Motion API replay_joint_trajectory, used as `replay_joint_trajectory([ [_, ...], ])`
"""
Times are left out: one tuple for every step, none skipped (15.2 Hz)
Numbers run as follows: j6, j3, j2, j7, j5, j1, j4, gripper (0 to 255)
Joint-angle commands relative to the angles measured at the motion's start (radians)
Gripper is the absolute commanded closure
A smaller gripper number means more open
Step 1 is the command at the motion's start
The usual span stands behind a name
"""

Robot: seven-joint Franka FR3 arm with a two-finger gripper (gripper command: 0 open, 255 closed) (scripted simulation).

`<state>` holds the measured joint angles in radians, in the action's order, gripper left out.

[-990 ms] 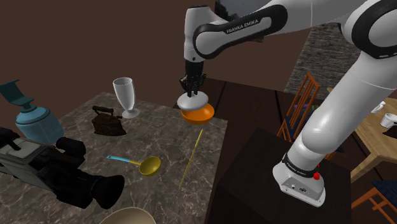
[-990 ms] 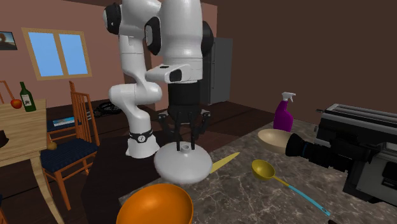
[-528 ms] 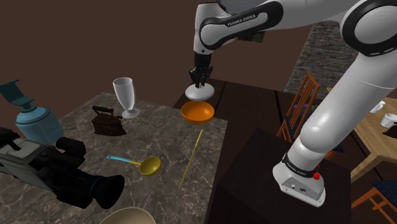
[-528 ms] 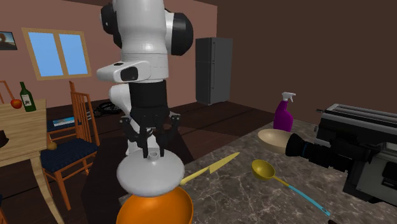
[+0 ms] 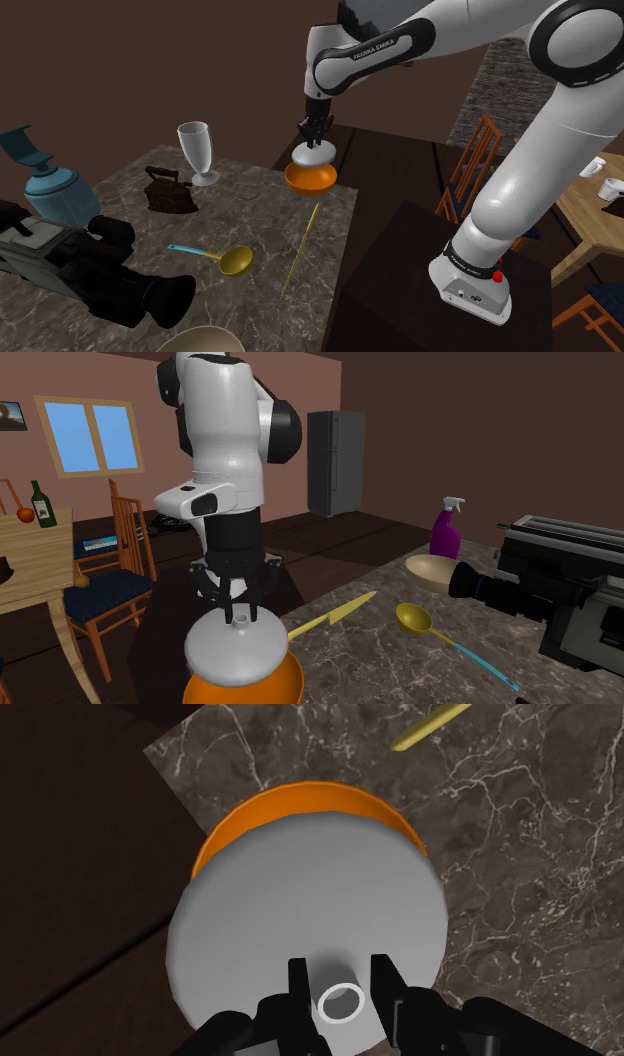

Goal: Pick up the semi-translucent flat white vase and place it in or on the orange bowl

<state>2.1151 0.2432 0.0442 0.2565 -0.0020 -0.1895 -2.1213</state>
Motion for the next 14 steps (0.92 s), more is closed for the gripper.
replay_joint_trajectory([
  [0.028, 0.001, -0.009, 0.003, -0.003, 0.000, -0.018, 255],
  [0.041, 0.001, -0.015, 0.004, -0.004, 0.000, -0.026, 255],
  [0.055, 0.001, -0.020, 0.005, -0.006, 0.001, -0.034, 255],
  [0.068, 0.001, -0.026, 0.007, -0.008, 0.001, -0.041, 255],
  [0.081, 0.002, -0.032, 0.008, -0.010, 0.001, -0.049, 255],
  [0.094, 0.002, -0.039, 0.010, -0.012, 0.001, -0.056, 255],
  [0.107, 0.002, -0.045, 0.011, -0.014, 0.001, -0.063, 255],
  [0.120, 0.002, -0.052, 0.013, -0.016, 0.001, -0.069, 255],
  [0.133, 0.002, -0.059, 0.015, -0.018, 0.001, -0.076, 255],
  [0.146, 0.002, -0.066, 0.017, -0.021, 0.001, -0.082, 255],
  [0.159, 0.002, -0.073, 0.019, -0.024, 0.001, -0.088, 255],
  [0.159, 0.002, -0.073, 0.019, -0.023, 0.002, -0.088, 255],
  [0.159, 0.002, -0.073, 0.019, -0.023, 0.002, -0.088, 255],
  [0.159, 0.002, -0.073, 0.019, -0.024, 0.002, -0.088, 255],
])
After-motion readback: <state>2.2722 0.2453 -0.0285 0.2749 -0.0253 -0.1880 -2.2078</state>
